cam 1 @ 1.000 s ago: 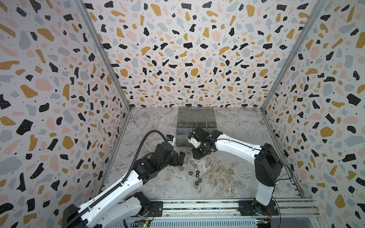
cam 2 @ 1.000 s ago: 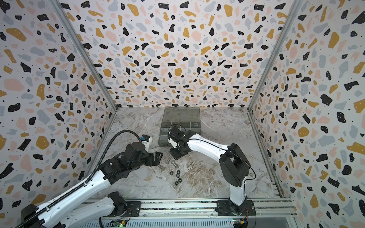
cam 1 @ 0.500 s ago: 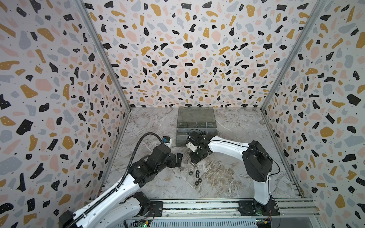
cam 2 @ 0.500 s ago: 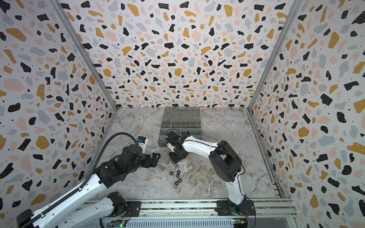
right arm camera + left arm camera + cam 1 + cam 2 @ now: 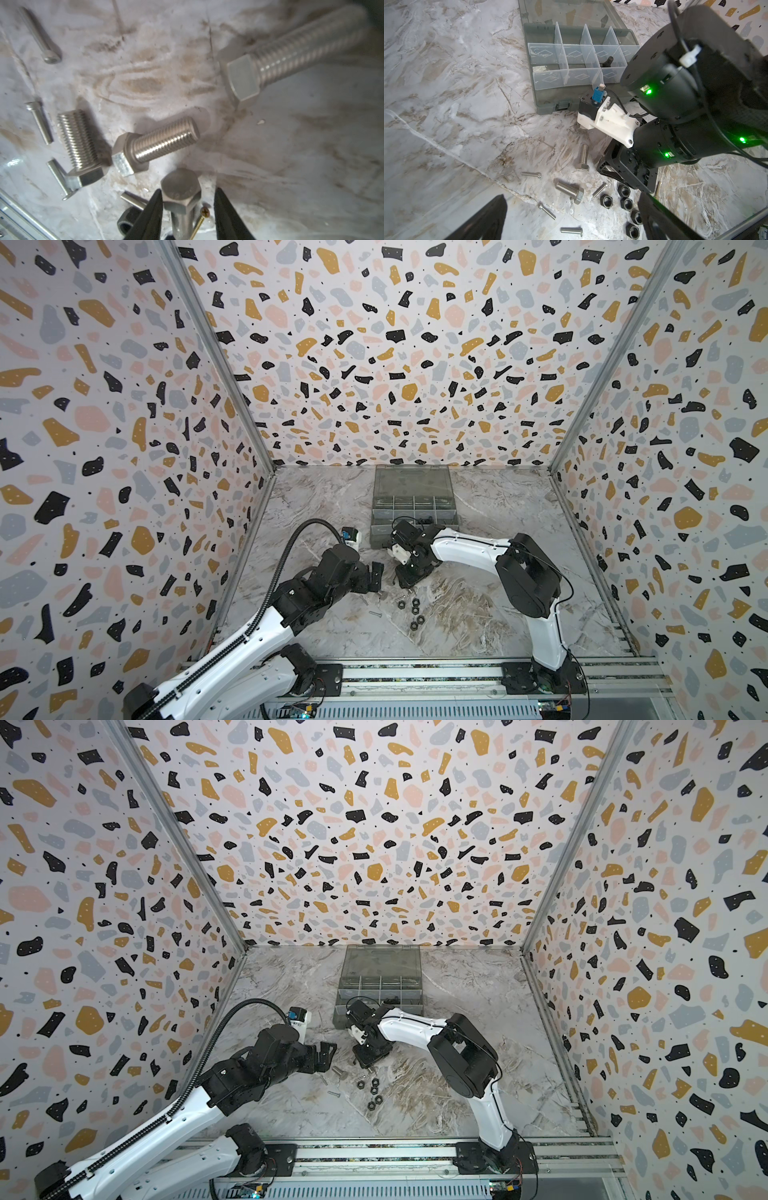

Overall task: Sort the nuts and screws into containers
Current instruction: 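Carry the silver bolt into an empty organizer compartment and open the right gripper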

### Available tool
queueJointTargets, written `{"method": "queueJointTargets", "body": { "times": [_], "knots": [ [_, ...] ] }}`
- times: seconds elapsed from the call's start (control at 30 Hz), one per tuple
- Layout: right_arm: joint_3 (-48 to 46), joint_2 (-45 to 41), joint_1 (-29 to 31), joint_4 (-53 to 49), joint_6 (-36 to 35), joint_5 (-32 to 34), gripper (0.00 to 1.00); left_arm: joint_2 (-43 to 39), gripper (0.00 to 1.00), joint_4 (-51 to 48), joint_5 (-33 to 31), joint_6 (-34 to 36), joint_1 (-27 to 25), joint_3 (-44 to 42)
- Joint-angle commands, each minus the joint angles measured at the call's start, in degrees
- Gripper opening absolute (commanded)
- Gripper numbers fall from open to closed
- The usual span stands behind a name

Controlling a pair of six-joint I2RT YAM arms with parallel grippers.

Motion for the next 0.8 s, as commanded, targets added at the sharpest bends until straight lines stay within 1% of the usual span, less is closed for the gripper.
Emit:
{"method": "queueJointTargets", "body": {
  "times": [0.0, 0.07, 0.1, 0.17, 0.2, 0.27, 0.4, 0.53, 0.77],
  "knots": [
    [2.2, 0.6, 0.4, -0.6, -1.1, -0.6, 0.42, -0.6, 1.00, -0.8, -1.2, -0.2, 0.2, 0.1],
    [2.4, 0.9, 0.4, -0.7, -1.3, -0.6, 0.38, -0.7, 1.00, -1.0, -1.2, -0.3, 0.3, 0.0],
    [2.5, 1.0, 0.4, -0.8, -1.3, -0.5, 0.35, -0.8, 1.00, -1.0, -1.3, -0.3, 0.3, 0.0],
    [2.8, 0.9, 0.4, -1.2, -1.4, -0.4, 0.24, -0.8, 1.00, -1.0, -1.5, -0.5, 0.3, 0.1],
    [2.9, 0.5, 0.4, -1.4, -1.5, -0.4, 0.20, -0.9, 1.00, -1.1, -1.5, -0.6, 0.2, 0.1],
    [3.0, -0.6, 0.4, -1.8, -1.5, -0.3, 0.16, -0.9, 1.00, -1.1, -1.6, -0.7, 0.3, 0.1],
    [5.1, -2.7, 0.0, -4.2, -1.8, -0.1, 0.14, -0.5, 1.00, -0.7, -1.9, -0.8, 0.2, 0.2],
    [9.8, -4.6, -1.4, -7.5, -2.1, 1.1, 0.14, 0.6, 1.00, 0.2, -2.1, -0.4, 0.3, 0.9],
    [20.8, -4.9, -7.8, -12.1, -3.0, 2.3, 0.14, 5.2, 1.00, 2.5, -2.3, 1.7, 0.3, 3.7]
  ]
}}
